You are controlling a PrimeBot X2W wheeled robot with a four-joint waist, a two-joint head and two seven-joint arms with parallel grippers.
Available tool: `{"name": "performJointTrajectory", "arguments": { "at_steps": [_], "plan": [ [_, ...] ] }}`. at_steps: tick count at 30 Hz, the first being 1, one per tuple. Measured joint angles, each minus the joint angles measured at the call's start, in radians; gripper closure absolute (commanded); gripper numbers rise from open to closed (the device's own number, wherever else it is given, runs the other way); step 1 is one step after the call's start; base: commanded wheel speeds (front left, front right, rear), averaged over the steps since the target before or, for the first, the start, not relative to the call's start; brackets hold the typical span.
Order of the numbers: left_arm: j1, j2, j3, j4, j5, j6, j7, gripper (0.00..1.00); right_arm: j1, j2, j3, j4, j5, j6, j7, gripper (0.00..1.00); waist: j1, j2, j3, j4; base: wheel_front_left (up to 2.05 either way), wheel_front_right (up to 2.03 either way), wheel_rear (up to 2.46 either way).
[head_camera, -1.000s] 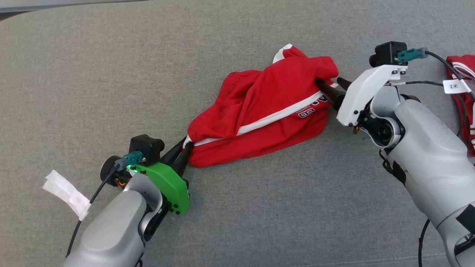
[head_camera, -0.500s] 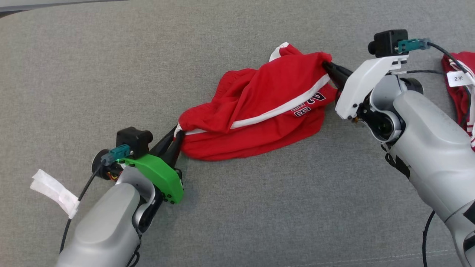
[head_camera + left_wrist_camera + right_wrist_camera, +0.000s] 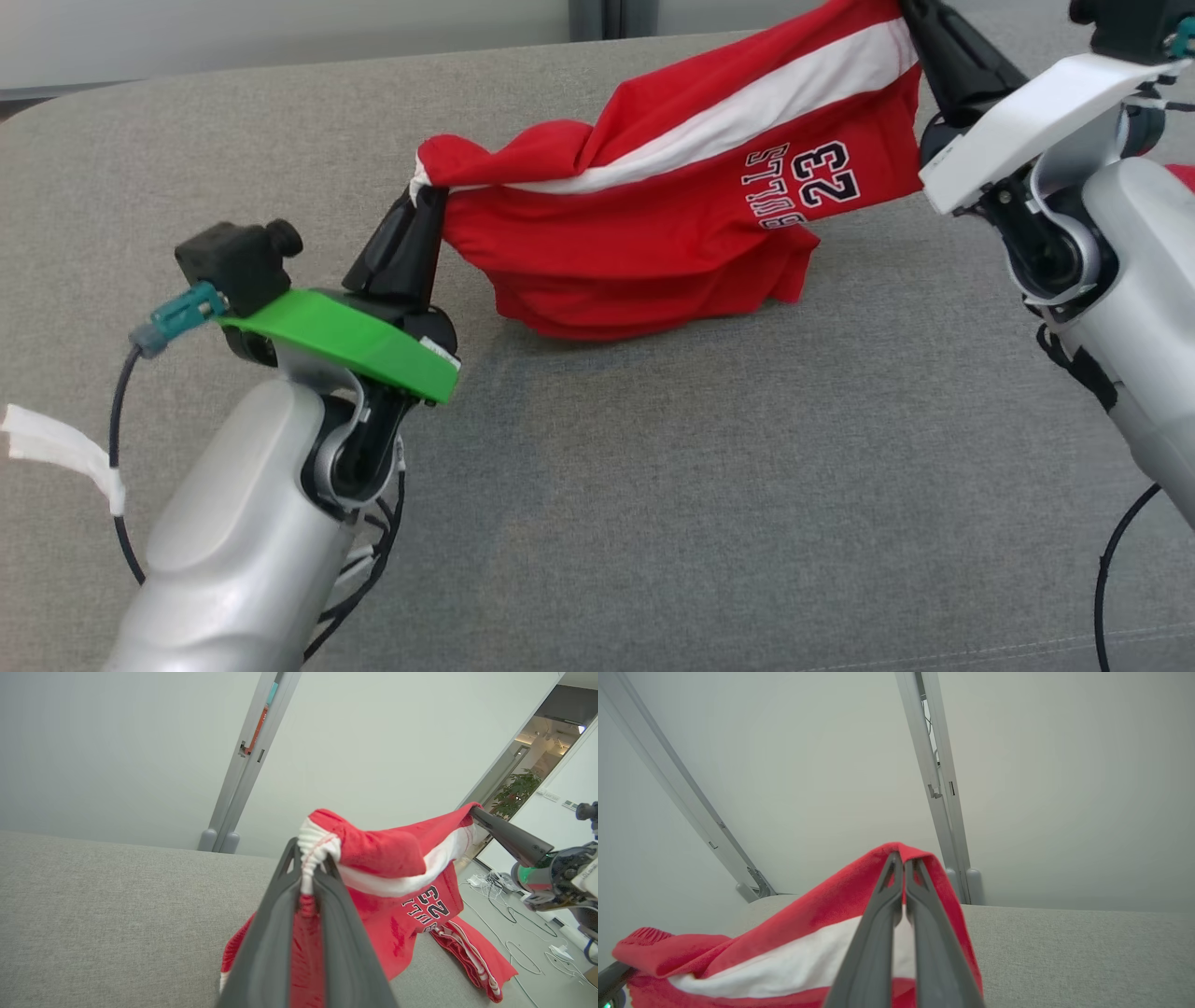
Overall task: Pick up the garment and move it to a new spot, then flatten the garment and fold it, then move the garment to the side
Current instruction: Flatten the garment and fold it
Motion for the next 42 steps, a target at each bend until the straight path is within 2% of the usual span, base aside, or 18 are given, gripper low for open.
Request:
{"name": "performJointTrajectory", "arguments": {
  "at_steps": [4, 8, 16, 19, 22, 26, 27, 32, 36, 42],
  "plan": [
    [-0.09, -0.002, 0.019, -0.027, -0.067, 0.0, 0.08, 1.0, -0.02, -0.009, -0.04, 0.01, -0.02, 0.0, 0.036, 1.0, 0.0, 0.0, 0.007, -0.011, 0.0, 0.0, 0.0],
    [-0.232, -0.017, 0.06, 0.03, -0.085, 0.011, 0.113, 1.0, -0.145, 0.031, -0.073, 0.074, -0.069, 0.0, 0.036, 1.0, 0.0, 0.0, 0.045, -0.02, 0.0, 0.0, 0.0],
    [-0.55, -0.07, 0.14, 0.177, -0.071, 0.023, 0.013, 1.0, -0.46, 0.131, -0.13, 0.226, -0.259, 0.0, -0.143, 1.0, 0.0, 0.0, 0.168, -0.053, 0.0, 0.0, 0.0],
    [-0.643, -0.076, 0.161, 0.201, -0.034, 0.018, -0.034, 1.0, -0.543, 0.141, -0.173, 0.218, -0.336, 0.0, -0.17, 1.0, 0.0001, 0.0, 0.216, -0.068, 0.0, 0.0, 0.0],
    [-0.676, -0.093, 0.185, 0.206, 0.001, 0.01, -0.051, 1.0, -0.556, 0.146, -0.223, 0.154, -0.39, 0.0, -0.174, 1.0, 0.0001, 0.0, 0.256, -0.078, 0.0, 0.0, 0.0],
    [-0.627, -0.113, 0.194, 0.209, 0.039, 0.0, -0.055, 1.0, -0.451, 0.154, -0.207, 0.118, -0.406, 0.0, -0.175, 1.0, 0.0001, 0.0, 0.296, -0.087, 0.0, 0.0, 0.0],
    [-0.558, -0.123, 0.182, 0.217, 0.059, -0.002, -0.055, 1.0, -0.375, 0.147, -0.177, 0.12, -0.385, 0.0, -0.175, 1.0, 0.0002, 0.0, 0.309, -0.089, 0.0, 0.0, 0.0],
    [-0.367, -0.122, 0.1, 0.181, 0.05, -0.003, -0.055, 1.0, -0.195, 0.1, -0.065, 0.093, -0.284, 0.0, -0.137, 1.0, 0.0002, 0.0, 0.298, -0.089, 0.0, 0.0, 0.0],
    [-0.203, -0.07, 0.037, 0.142, 0.027, -0.003, -0.055, 1.0, -0.035, -0.015, 0.018, -0.013, -0.176, 0.0, -0.039, 1.0, 0.0001, 0.0, 0.259, -0.086, 0.0, 0.0, 0.0],
    [0.019, -0.007, -0.008, 0.069, -0.036, -0.003, -0.055, 1.0, 0.218, -0.19, 0.084, -0.22, -0.041, 0.0, 0.191, 1.0, 0.0, 0.0, 0.175, -0.078, 0.0, 0.0, 0.0]
  ]
}}
